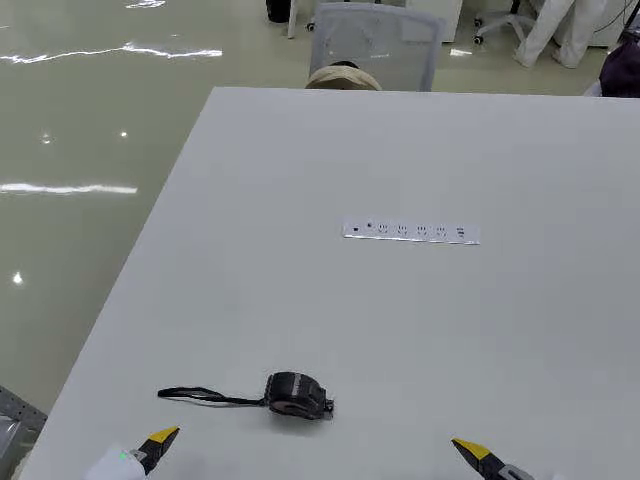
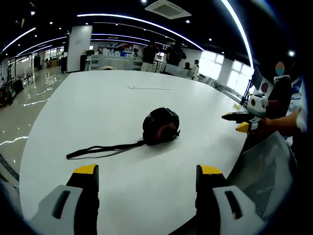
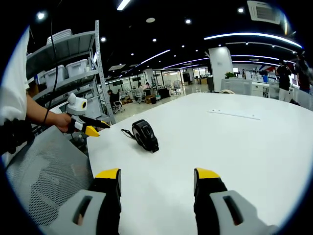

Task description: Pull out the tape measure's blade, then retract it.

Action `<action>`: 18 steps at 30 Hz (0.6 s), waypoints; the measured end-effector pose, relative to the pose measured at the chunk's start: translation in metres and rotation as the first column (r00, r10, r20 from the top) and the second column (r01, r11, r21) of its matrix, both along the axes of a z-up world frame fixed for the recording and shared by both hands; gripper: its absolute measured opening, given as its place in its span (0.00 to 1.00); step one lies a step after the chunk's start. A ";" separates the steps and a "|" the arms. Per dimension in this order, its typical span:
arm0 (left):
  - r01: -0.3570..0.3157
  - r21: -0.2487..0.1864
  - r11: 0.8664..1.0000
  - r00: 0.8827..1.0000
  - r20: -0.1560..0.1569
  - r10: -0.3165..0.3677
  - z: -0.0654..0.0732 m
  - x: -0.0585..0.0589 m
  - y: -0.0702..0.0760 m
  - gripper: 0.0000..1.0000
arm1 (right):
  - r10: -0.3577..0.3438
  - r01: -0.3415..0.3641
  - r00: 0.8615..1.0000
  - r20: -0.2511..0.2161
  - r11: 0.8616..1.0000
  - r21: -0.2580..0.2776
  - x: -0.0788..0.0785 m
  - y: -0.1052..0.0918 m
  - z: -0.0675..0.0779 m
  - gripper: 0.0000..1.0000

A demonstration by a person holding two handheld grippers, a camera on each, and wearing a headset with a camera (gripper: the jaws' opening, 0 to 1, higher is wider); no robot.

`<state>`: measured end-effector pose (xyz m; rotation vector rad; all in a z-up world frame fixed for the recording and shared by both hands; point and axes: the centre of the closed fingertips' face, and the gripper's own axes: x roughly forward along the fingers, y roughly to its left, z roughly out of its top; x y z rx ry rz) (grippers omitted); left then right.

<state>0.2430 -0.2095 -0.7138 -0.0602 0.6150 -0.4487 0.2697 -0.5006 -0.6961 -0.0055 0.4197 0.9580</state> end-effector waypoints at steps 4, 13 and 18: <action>-0.018 -0.014 1.000 1.000 0.003 0.018 0.002 -0.002 0.002 0.80 | -0.012 0.012 1.000 -0.001 1.000 -0.001 -0.002 -0.004 -0.003 0.60; -0.026 -0.022 0.999 1.000 0.004 0.026 0.002 -0.007 0.002 0.80 | -0.017 0.017 1.000 -0.003 1.000 -0.007 -0.008 -0.005 -0.004 0.61; -0.021 -0.018 1.000 1.000 0.006 0.021 0.000 -0.007 0.004 0.79 | -0.019 0.019 1.000 -0.010 1.000 -0.002 -0.009 -0.006 -0.005 0.61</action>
